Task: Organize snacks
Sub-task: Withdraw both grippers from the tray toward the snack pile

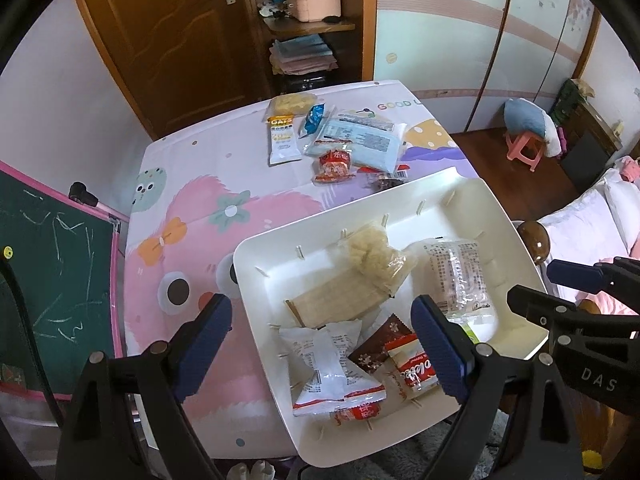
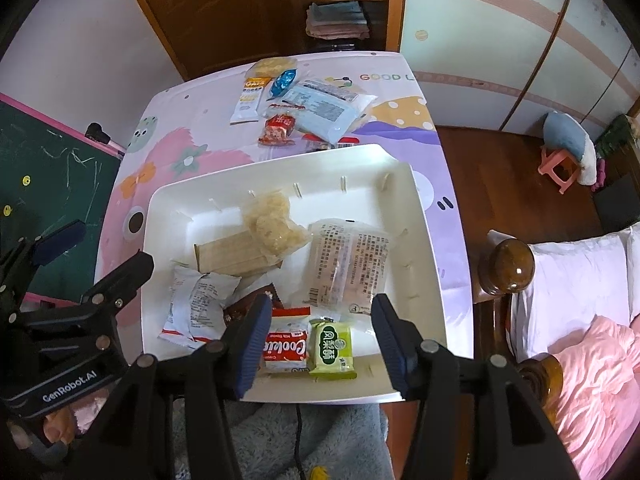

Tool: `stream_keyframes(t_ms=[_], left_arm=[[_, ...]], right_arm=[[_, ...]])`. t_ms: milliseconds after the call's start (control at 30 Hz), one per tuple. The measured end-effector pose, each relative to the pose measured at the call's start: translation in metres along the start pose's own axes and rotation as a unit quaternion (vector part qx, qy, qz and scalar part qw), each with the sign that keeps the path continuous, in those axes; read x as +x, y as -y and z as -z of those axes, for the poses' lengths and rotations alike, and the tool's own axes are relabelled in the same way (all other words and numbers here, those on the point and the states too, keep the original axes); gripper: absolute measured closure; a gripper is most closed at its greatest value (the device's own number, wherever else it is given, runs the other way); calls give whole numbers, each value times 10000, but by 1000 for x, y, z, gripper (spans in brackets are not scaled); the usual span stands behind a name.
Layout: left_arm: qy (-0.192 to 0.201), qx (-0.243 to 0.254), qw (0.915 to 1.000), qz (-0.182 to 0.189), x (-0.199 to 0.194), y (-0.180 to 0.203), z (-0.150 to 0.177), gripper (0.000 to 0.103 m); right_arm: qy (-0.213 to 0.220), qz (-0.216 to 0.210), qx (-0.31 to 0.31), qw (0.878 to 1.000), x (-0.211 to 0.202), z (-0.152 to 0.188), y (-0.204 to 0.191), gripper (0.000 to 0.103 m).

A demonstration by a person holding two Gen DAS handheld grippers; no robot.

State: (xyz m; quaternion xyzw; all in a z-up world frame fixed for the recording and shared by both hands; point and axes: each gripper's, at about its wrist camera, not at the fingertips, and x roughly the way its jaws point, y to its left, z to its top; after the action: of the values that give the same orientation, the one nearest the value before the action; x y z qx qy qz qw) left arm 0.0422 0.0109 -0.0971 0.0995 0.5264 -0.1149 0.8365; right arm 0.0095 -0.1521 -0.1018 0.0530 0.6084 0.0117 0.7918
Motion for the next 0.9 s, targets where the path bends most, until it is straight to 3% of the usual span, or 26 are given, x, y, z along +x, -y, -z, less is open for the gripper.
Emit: stream_keyframes(t_ms=[700, 900], left_arm=[[-443, -385, 9981, -201, 39, -21, -9, 13], [-518, -409, 9972, -342, 53, -27, -30, 13]], right_arm=[[-463, -154, -312, 9983, 40, -27, -11, 51], [-443, -30, -539, 9976, 48, -49, -12, 51]])
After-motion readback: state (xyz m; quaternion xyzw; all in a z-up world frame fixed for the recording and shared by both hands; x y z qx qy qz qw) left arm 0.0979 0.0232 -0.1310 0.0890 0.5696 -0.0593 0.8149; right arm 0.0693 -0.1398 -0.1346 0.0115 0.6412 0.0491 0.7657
